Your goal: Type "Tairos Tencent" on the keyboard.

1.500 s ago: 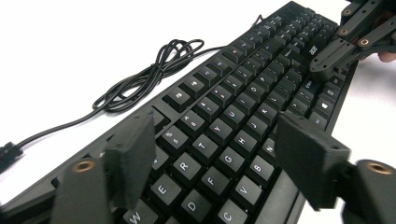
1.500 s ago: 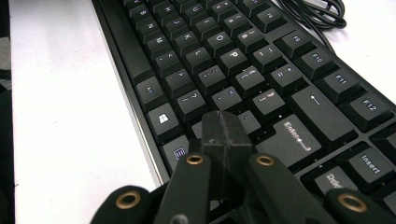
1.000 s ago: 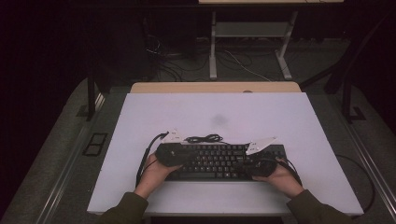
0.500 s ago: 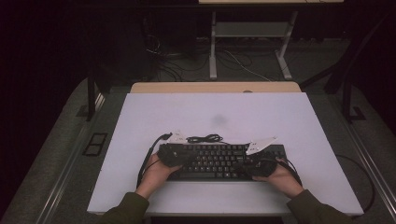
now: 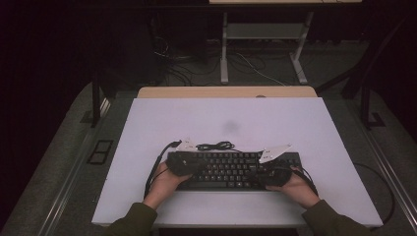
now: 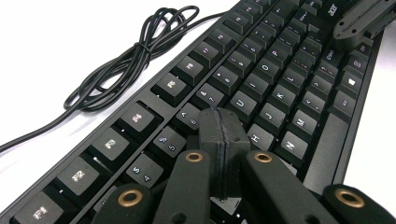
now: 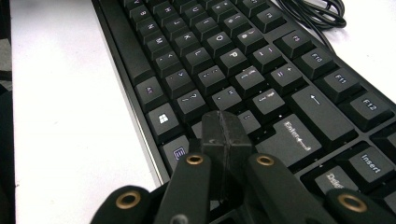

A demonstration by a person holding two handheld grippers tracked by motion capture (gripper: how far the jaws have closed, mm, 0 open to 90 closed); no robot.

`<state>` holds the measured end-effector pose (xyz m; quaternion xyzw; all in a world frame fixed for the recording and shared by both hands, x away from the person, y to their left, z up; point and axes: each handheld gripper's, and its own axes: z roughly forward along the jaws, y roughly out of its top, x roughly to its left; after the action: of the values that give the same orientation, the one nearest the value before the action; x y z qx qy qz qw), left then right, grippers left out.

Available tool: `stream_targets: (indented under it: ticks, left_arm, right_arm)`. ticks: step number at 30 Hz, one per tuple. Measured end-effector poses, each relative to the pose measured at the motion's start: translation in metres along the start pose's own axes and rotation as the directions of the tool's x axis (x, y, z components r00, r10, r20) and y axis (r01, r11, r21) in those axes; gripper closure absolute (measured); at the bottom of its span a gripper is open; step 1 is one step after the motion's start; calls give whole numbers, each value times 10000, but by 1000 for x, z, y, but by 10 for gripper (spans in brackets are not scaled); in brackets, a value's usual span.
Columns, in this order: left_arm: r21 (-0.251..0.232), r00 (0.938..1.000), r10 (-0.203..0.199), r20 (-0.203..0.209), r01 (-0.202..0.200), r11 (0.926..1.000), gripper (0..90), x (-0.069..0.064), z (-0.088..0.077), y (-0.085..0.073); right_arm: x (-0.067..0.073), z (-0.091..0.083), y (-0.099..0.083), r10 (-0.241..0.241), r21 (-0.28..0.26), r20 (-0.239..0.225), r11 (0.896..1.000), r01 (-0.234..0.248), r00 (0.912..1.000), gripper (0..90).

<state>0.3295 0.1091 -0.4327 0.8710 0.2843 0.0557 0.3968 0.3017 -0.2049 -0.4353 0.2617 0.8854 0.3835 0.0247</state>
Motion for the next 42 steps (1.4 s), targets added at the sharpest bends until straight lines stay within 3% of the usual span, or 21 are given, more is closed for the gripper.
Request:
stream_targets:
  ticks: [10,16,30,35,42]
  left_arm:
    - [-290,10000,-72,-16,71,9996,840,-2,-6,1]
    - [-579,9996,-282,-10,281,9979,729,-3,-13,-2]
    - [-1004,9994,-332,97,340,9944,428,-4,-30,-15]
    - [-1292,9990,-416,-182,389,9909,282,-5,-37,-22]
    - [-1278,9985,-519,-148,496,9906,269,-5,-40,-28]
  right_arm:
    - [0,0,0,-7,5,19,10000,7,10000,892]
    - [1,0,0,-11,10,34,10000,11,10000,892]
    - [1,0,0,-47,34,68,10000,47,10000,892]
    - [1,0,1,-55,18,71,10000,55,10000,892]
    - [1,-1,1,-34,2,49,10000,34,10000,891]
